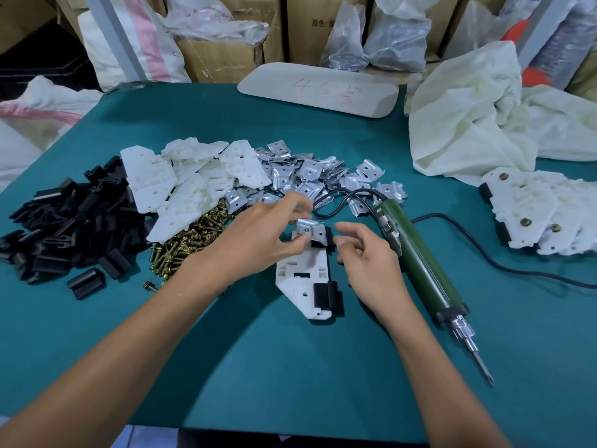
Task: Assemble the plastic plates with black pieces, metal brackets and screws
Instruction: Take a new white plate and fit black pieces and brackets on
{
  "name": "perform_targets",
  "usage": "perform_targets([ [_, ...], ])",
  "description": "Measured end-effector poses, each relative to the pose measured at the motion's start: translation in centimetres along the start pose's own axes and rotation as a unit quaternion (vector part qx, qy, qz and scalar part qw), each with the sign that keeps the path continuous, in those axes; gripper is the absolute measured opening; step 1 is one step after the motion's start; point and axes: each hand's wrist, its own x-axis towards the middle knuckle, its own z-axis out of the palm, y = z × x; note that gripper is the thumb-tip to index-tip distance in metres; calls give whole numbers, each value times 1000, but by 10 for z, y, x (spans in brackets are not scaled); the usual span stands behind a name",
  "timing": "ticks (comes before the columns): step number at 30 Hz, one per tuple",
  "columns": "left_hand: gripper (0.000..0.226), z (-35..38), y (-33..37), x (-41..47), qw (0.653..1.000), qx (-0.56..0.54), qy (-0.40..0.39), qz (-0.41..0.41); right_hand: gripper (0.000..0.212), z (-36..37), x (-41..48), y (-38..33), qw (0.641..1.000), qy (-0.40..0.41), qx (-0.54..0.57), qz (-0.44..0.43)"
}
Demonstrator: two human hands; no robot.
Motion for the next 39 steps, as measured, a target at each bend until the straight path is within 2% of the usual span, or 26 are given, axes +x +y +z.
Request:
perform_targets([
  [6, 36, -1, -5, -5, 1000, -10, 18, 10, 31, 0, 0, -3, 1000, -5, 4, 4],
  [12, 35, 9, -6, -4, 999, -35, 1, -9, 26, -2, -2, -5, 999, -30, 17, -11],
  [15, 34, 11, -5, -7, 998, -63, 7, 0, 27, -4, -3, -7, 993, -46, 107, 5],
  [18, 37, 10, -3, -13, 995, -95, -2, -7, 23, -4, -2, -12, 965, -55, 249, 59],
  [20, 38, 11, -2, -19, 994, -113, 3, -7, 23, -3, -1, -14, 954, -57, 286, 77],
  [28, 39, 18, -7, -24, 989, -145, 2, -20, 21, -4, -2, -13, 952, -81, 287, 70],
  [36, 45, 19, -9, -19, 990, -136, -24, -30, 18, -4, -2, -14, 949, -82, 296, 63],
  [39, 47, 21, -5, -25, 988, -150, -8, -25, 18, -4, -2, -15, 950, -68, 300, 61],
])
